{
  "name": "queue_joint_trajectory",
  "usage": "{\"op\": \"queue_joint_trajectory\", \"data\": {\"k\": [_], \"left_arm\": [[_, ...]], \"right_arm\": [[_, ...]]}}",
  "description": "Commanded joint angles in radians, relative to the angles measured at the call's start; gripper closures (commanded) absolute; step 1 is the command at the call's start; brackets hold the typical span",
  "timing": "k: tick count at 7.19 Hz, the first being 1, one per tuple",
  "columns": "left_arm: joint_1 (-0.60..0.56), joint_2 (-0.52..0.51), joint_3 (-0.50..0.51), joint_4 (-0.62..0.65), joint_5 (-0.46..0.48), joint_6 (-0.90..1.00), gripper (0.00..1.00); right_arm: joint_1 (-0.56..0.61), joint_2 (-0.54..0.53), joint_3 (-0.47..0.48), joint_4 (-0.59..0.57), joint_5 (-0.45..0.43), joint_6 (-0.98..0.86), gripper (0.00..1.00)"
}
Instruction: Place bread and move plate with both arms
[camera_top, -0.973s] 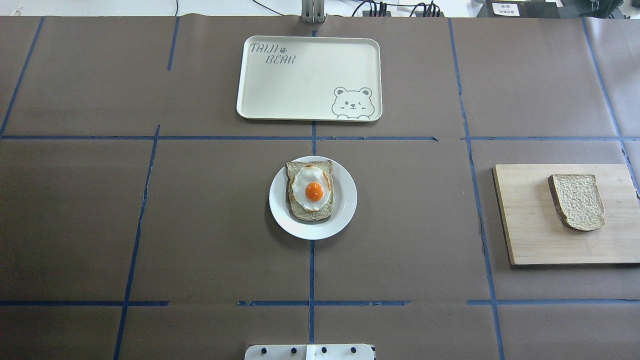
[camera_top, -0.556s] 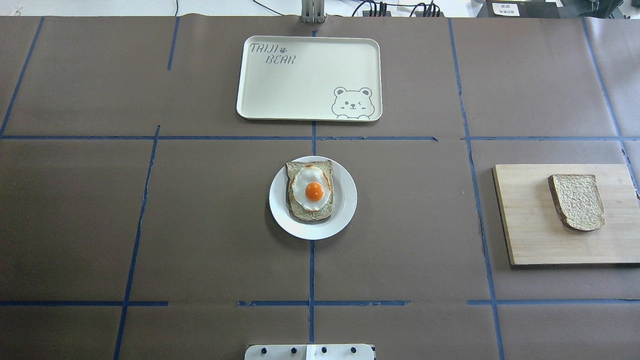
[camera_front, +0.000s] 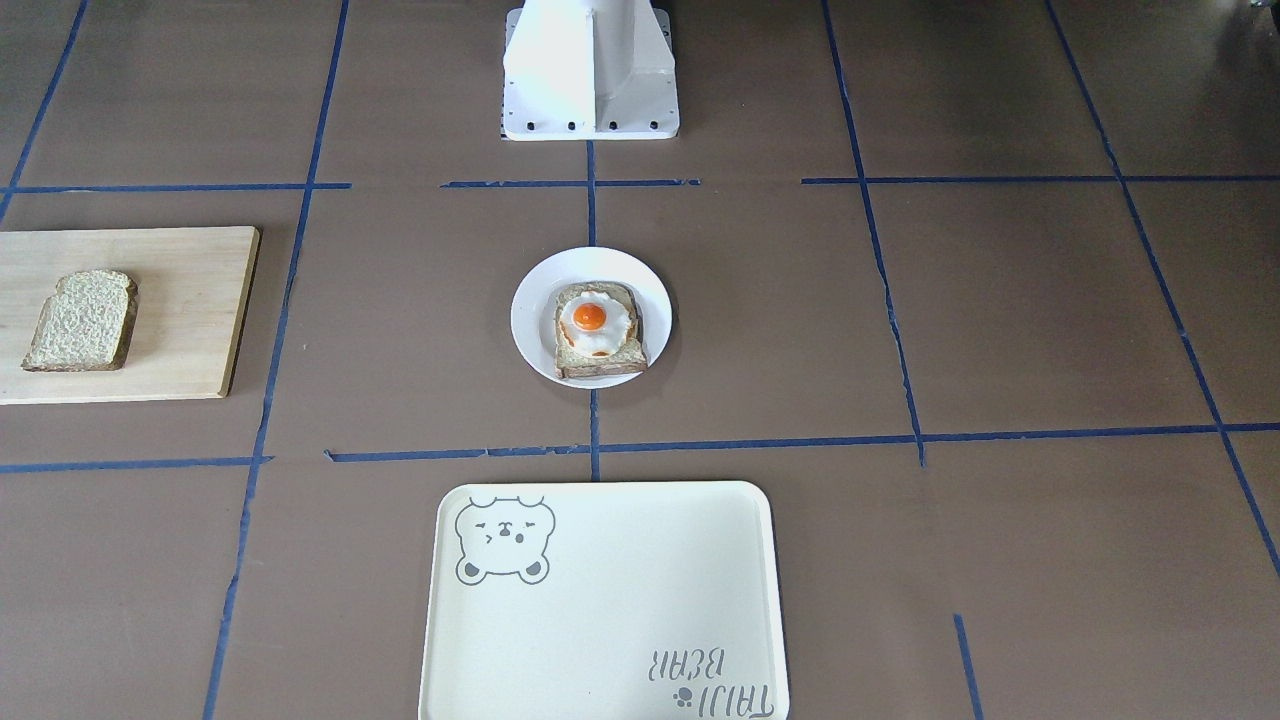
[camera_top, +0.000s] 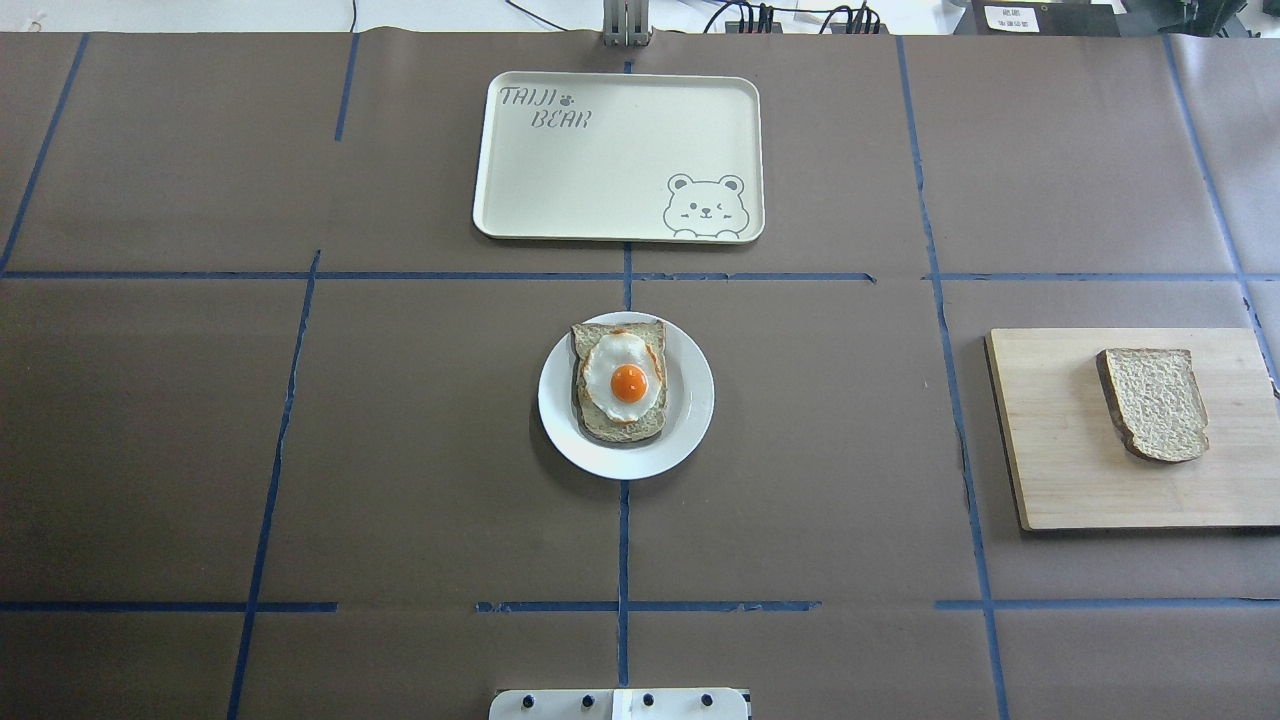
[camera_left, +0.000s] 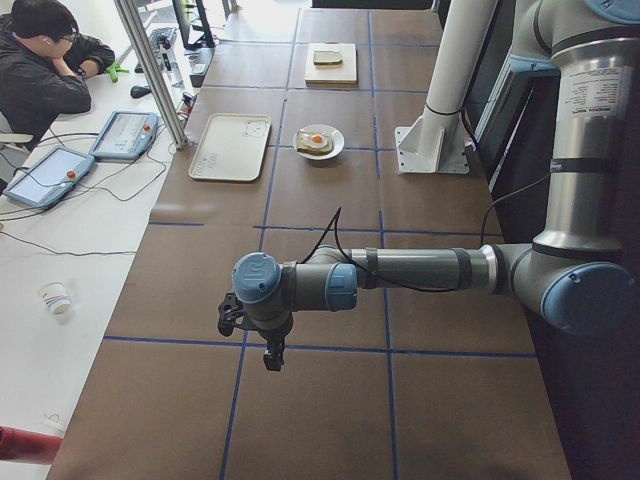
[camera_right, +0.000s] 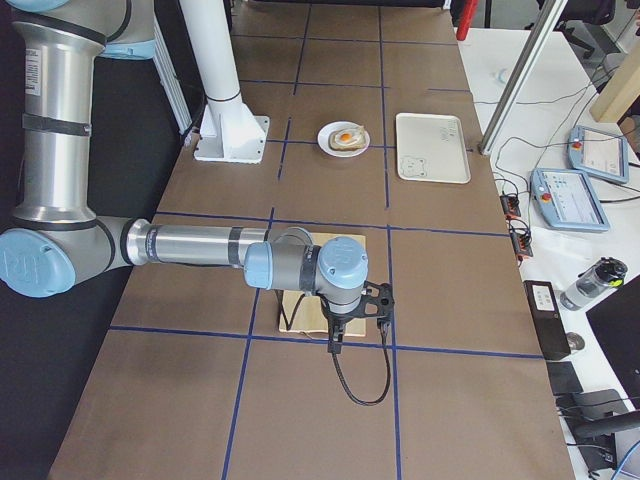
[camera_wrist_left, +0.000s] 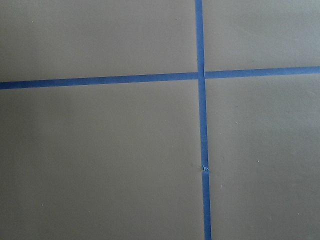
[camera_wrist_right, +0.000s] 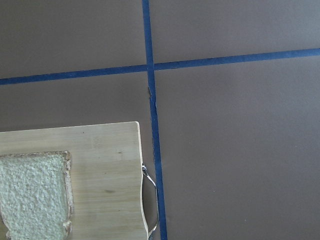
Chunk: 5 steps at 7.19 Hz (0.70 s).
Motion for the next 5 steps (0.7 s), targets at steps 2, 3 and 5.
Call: {"op": "queue_joint_trajectory", "data": {"k": [2, 3, 5], "left_arm": [[-0.001, 0.0, 0.002, -0.002, -0.001, 0.001, 0.0], [-0.001, 0.002, 0.0, -0.002, -0.002, 0.001, 0.0], [-0.003, 0.002, -0.002, -0.004, -0.002, 0.001, 0.0]], "right_arm": [[-0.003, 0.005, 0.003, 0.0, 0.023, 0.003, 0.0], [-0.003, 0.032, 0.002, -0.002, 0.039, 0.006, 0.0], [-0.003, 0.037, -0.081, 0.002, 0.126, 0.0, 0.0]]}}
